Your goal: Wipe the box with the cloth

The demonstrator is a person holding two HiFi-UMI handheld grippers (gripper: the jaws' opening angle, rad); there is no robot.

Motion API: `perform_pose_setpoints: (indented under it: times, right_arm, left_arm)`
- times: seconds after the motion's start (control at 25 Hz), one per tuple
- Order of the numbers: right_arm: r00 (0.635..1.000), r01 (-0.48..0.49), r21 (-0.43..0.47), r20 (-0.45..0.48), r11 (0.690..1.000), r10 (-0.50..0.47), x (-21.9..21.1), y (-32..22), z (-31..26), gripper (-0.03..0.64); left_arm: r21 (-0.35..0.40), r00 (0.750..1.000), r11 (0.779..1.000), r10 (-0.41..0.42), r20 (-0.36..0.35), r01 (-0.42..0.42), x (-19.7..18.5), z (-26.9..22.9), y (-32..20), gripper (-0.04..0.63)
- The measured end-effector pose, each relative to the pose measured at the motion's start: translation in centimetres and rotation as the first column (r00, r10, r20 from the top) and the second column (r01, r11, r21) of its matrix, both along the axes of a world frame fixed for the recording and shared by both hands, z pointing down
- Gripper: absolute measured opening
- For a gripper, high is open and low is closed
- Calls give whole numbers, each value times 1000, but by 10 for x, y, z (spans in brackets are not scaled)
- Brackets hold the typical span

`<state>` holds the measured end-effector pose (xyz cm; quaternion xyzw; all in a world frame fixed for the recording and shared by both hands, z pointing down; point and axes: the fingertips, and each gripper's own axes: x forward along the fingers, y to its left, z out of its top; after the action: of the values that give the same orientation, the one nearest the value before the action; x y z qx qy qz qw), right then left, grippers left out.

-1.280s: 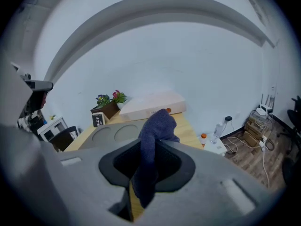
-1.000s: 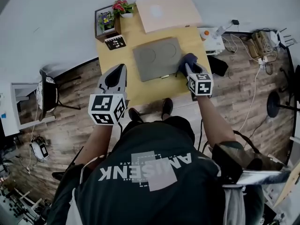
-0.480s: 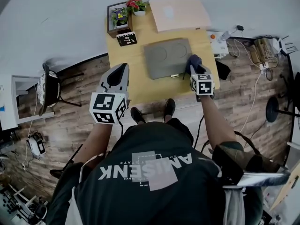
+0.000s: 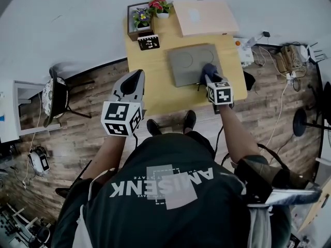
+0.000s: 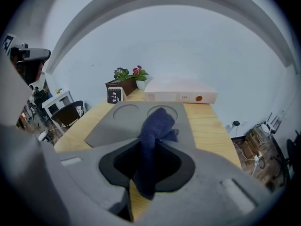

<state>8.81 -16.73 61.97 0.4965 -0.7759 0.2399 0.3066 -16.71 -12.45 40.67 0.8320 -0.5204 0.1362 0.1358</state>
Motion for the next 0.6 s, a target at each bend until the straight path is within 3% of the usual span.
perform_pose_setpoints:
  times: [0.36, 0.6]
  right_arm:
    - [999, -47, -23, -17, 999, 46, -33, 7, 1, 72]
    - [1000, -15, -28, -22, 999, 14, -75, 17, 3, 72]
  left_arm:
    - [13, 1000, 1000, 0, -14, 0, -28, -3, 4, 0]
    - [21, 1000, 1000, 2, -19, -2, -51, -2, 9, 0]
